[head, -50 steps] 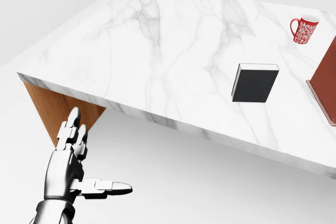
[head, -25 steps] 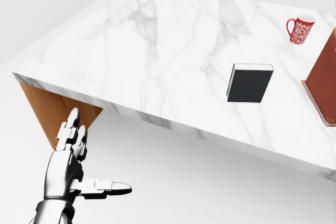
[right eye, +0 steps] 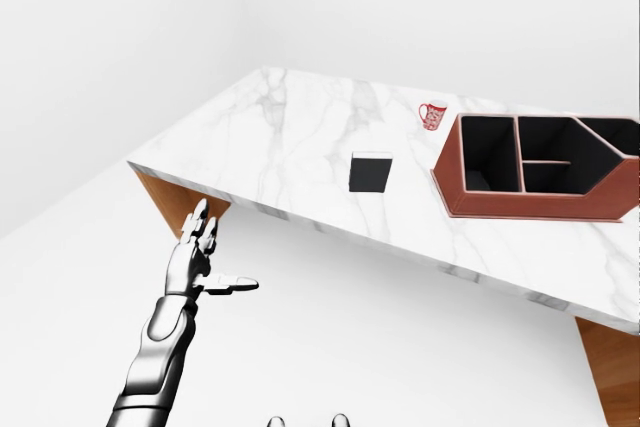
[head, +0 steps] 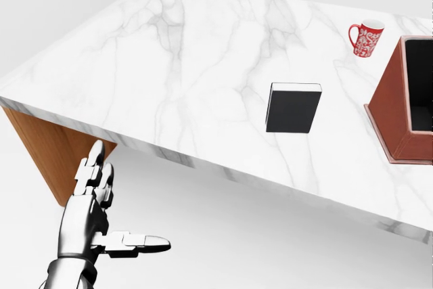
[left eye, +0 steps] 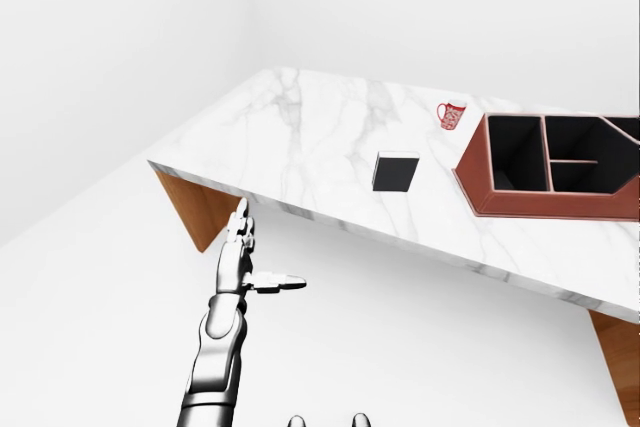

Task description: Pick up the book and place it in the left compartment of the caddy.

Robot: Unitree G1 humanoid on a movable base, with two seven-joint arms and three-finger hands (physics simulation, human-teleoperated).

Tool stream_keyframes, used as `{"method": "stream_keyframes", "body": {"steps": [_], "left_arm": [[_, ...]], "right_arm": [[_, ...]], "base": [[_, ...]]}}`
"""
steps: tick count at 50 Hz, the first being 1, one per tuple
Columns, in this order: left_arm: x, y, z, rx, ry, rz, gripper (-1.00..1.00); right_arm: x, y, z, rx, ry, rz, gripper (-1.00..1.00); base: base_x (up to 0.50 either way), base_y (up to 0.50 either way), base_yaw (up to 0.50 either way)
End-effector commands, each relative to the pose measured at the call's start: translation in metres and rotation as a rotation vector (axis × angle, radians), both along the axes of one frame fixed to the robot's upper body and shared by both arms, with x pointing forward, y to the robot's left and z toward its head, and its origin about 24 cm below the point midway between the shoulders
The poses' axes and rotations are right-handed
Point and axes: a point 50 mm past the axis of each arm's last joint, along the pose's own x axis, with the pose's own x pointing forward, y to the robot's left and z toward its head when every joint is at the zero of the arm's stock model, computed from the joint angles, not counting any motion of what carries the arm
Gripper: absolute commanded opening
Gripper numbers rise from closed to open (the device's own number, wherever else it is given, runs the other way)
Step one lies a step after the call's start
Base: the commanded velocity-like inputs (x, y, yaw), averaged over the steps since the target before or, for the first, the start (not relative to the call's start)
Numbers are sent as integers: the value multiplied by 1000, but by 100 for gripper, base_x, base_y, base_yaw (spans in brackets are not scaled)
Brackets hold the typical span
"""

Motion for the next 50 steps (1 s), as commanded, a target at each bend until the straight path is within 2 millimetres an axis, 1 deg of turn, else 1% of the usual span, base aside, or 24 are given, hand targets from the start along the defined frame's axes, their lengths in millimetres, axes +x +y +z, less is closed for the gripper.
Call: {"method": "stream_keyframes", "body": {"steps": [1,8,19,50], "left_arm": [[0,0,-2,-2,11,-3,100],[1,0,-5,-10,23,-9,100],[0,0,-3,-21,13,-12,100],[-4,-2,2,-30,-13,-34,100]], "right_arm": [[0,0,-1,1,4,2,100],[0,0,1,-2,1,-4,100],[1,-1,-2,6,7,-1,100],[0,0,-1,0,6,-2,100]], "base": [[8,-20,0],[9,-20,0],[8,-19,0],[8,-18,0]]}}
